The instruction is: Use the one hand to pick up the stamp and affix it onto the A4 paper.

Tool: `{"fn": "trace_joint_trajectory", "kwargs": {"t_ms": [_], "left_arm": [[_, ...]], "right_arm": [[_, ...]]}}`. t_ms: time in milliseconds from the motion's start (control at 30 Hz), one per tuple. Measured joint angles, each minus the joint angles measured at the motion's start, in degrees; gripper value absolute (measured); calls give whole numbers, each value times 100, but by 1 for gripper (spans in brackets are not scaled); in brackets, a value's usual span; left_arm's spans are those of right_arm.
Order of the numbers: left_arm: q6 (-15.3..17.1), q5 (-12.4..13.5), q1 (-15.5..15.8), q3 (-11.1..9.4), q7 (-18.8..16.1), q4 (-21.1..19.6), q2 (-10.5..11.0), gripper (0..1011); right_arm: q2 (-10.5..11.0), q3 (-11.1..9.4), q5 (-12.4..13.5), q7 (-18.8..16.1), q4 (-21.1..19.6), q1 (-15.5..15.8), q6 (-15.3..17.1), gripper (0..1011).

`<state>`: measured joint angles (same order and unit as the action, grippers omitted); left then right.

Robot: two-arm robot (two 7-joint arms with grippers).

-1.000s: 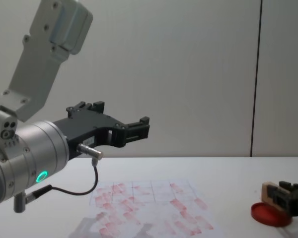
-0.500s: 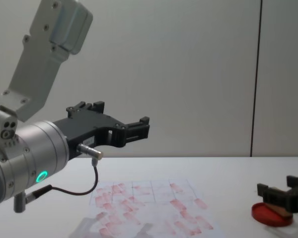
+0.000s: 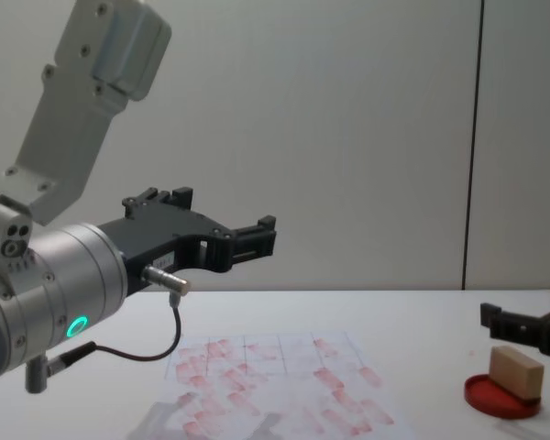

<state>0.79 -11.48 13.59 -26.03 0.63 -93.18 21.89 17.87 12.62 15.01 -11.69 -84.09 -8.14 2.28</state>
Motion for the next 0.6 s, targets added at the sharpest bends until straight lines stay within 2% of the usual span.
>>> {"fn": "trace_joint_trajectory", "kwargs": {"t_ms": [600], "left_arm": [[0, 0, 0, 0, 0, 0, 0, 993]], "right_arm": [[41, -32, 32, 110, -217, 78, -33, 1001]]}}
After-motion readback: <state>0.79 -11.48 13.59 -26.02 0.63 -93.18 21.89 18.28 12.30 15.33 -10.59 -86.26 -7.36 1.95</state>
